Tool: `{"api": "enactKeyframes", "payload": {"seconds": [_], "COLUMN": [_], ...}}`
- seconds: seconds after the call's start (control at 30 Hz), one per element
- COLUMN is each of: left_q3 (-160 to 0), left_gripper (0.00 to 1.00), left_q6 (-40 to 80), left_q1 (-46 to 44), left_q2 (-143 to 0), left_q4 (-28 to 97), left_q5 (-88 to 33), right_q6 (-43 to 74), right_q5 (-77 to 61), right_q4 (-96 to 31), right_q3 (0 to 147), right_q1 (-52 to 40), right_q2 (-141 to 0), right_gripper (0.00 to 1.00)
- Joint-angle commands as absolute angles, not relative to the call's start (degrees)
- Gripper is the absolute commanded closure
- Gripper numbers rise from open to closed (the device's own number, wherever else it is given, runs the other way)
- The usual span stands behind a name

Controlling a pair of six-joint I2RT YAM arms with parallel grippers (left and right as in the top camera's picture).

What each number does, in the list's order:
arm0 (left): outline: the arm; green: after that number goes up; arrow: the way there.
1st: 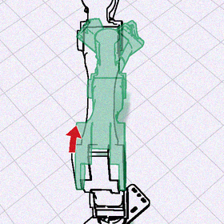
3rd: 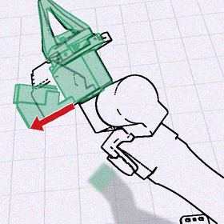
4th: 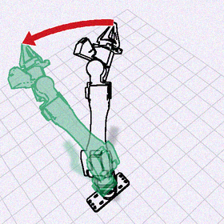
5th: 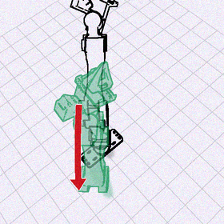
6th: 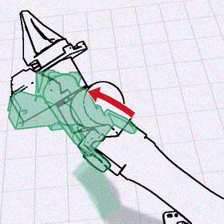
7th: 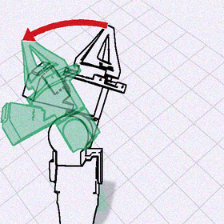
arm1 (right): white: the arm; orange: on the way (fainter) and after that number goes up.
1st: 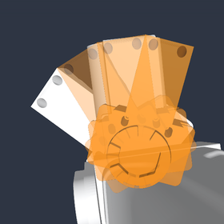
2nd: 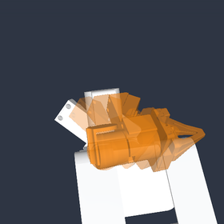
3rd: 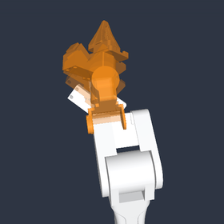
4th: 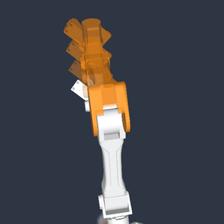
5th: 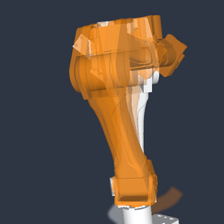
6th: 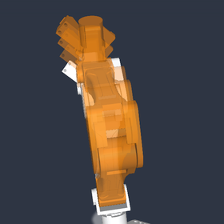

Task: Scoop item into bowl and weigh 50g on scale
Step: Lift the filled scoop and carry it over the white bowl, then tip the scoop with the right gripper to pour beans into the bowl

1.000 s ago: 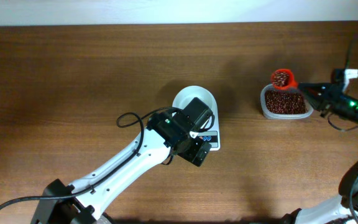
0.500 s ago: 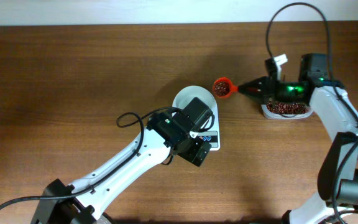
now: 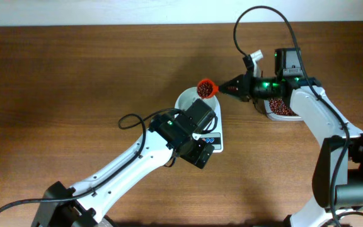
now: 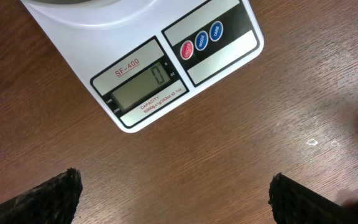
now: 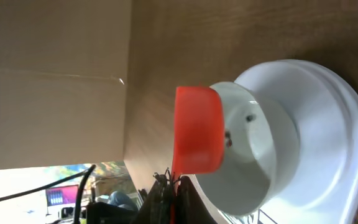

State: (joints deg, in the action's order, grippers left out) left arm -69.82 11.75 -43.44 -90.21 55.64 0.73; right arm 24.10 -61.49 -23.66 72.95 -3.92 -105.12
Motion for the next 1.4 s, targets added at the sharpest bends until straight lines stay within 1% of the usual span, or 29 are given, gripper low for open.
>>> {"api": "enactKeyframes", "payload": {"seconds": [0.0, 0.07, 0.17, 0.27, 0.4, 0.67, 0.87, 1.07, 1.17, 1.23, 1.3, 1.37], "left_q3": [-69.34, -69.34, -69.34, -69.34, -69.34, -69.34, -69.34, -69.34, -69.34, -69.34, -69.34, -69.34], "left_gripper": [0.01, 0.01, 0.01, 0.01, 0.01, 0.01, 0.01, 0.01, 0.01, 0.01, 0.01, 0.01], "left_q6": [11.03, 11.03, 11.03, 11.03, 11.03, 11.03, 11.03, 11.03, 11.03, 11.03, 11.03, 11.03], "left_q1": [-43.62, -43.62, -43.62, -43.62, -43.62, -43.62, -43.62, -43.62, -43.62, -43.62, -43.62, -43.62], "left_q2": [-89.45, -89.45, -89.45, -89.45, -89.45, -89.45, -89.45, -89.45, -89.45, -89.45, -89.45, -89.45], "left_q4": [55.61, 55.61, 55.59, 55.59, 55.59, 55.59, 55.59, 55.59, 55.59, 55.59, 55.59, 55.59], "left_q5": [1.3, 1.3, 1.3, 1.3, 1.3, 1.3, 1.3, 1.3, 1.3, 1.3, 1.3, 1.3], "right_q6": [23.79, 20.73, 16.67, 11.11, 5.28, -11.62, -26.46, -35.53, -36.21, -36.29, -38.96, -37.08], "right_q5": [-58.28, -53.39, -51.33, -45.65, -37.06, -31.73, -23.77, -23.35, -23.33, -24.18, -26.39, -25.69], "right_q4": [-25.12, -30.15, -34.92, -40.18, -44.27, -47.16, -47.79, -47.79, -46.72, -47.99, -49.78, -48.88], "right_q3": [77.12, 79.24, 80.71, 82.17, 84.82, 87.81, 87.83, 87.83, 87.83, 87.83, 87.83, 87.83], "right_q1": [-6.13, -6.87, -7.25, -9.06, -12.38, -15.25, -19.18, -19.97, -19.99, -19.99, -19.97, -19.97], "right_q2": [-104.27, -102.72, -100.95, -100.18, -100.09, -100.09, -100.09, -100.09, -100.09, -100.09, -100.09, -100.09], "right_gripper": [0.96, 0.96, 0.96, 0.96, 0.96, 0.96, 0.96, 0.96, 0.96, 0.96, 0.96, 0.96]}}
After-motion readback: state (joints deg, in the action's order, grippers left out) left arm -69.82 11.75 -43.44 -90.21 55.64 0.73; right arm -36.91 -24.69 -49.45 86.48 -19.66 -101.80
